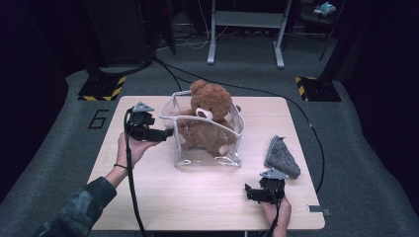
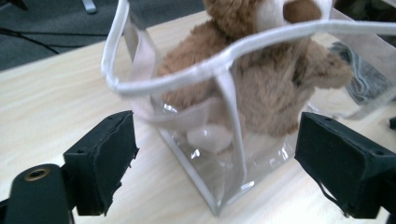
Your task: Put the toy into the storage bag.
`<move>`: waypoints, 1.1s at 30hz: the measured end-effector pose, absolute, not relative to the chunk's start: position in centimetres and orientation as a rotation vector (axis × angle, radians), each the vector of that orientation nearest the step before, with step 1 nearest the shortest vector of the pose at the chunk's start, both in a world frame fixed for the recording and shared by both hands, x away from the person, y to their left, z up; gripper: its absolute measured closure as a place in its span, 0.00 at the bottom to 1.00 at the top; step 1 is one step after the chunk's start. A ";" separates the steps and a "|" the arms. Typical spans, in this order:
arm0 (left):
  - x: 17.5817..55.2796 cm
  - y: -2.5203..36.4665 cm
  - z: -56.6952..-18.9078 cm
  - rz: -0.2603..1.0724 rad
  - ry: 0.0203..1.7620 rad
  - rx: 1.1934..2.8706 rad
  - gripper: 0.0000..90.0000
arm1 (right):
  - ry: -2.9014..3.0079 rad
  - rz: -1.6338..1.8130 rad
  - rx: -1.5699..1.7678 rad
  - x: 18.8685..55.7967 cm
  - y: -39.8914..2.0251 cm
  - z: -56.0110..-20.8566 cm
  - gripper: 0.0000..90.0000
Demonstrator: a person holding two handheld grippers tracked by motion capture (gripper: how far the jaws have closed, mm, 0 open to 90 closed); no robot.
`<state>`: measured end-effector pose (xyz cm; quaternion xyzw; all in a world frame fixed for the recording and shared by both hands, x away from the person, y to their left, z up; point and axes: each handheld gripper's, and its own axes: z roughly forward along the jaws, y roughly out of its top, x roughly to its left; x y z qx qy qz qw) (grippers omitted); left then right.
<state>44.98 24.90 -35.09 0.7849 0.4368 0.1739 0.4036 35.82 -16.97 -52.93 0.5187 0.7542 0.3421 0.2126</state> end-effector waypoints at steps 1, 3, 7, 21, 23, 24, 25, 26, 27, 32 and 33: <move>44.6 25.2 -35.3 0.443 1.103 1.982 0.13 | 2.094 0.950 1.440 35.8 -17.0 -52.9 0.07; 43.9 25.9 -35.8 0.452 1.106 1.981 0.13 | 2.094 0.949 1.440 35.8 -17.0 -52.9 0.08; 42.4 27.4 -37.4 0.463 1.121 1.990 0.13 | 2.093 0.948 1.440 35.8 -17.0 -52.9 0.08; 38.5 30.5 -47.3 0.456 1.221 2.102 0.12 | 2.098 0.933 1.432 35.8 -17.0 -52.9 0.07; 38.3 30.8 -48.7 0.444 1.239 2.104 0.12 | 2.098 0.932 1.433 35.8 -16.9 -52.9 0.07; 38.3 30.9 -49.0 0.438 1.246 2.118 0.11 | 2.098 0.931 1.432 35.8 -16.9 -52.9 0.07; 38.2 31.0 -49.6 0.445 1.250 2.122 0.11 | 2.096 0.932 1.433 35.8 -16.9 -52.9 0.07; 38.1 31.1 -50.1 0.444 1.254 2.119 0.11 | 2.097 0.929 1.430 35.8 -16.9 -52.9 0.07; 38.1 31.1 -50.5 0.450 1.260 2.123 0.11 | 2.098 0.925 1.429 35.8 -16.9 -53.0 0.07; 37.9 31.2 -52.3 0.463 1.287 2.100 0.09 | 2.102 0.911 1.423 35.8 -16.9 -53.0 0.07; 37.8 31.3 -52.4 0.484 1.271 2.098 0.08 | 2.102 0.912 1.422 35.8 -16.9 -53.0 0.07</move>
